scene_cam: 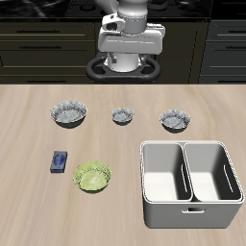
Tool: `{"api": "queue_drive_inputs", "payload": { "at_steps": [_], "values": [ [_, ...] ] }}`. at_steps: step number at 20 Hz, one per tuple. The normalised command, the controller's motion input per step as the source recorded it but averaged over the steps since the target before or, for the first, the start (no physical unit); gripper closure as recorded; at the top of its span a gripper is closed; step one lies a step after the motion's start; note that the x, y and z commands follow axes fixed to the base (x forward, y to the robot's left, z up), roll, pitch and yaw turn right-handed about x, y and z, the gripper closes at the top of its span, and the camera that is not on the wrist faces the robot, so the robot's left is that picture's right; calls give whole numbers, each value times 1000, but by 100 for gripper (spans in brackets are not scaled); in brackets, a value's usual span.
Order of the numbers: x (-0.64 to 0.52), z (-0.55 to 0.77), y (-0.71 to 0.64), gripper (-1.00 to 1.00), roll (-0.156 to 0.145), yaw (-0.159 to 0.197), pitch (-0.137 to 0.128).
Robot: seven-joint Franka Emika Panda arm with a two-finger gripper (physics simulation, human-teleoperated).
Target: Stack the smallest bowl on the middle-sized black bowl
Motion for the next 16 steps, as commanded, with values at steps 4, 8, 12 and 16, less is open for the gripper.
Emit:
{"api": "queue_drive_inputs", "payload": {
  "at_steps": [4,8,12,16],
  "values": [
    [37,-334,65,-100,7,2,6],
    [45,-334,55,-100,7,-19,25],
    [5,-375,32,-100,17,-25,27],
    [4,-262,-5,-100,1,-11,6]
  ]
}}
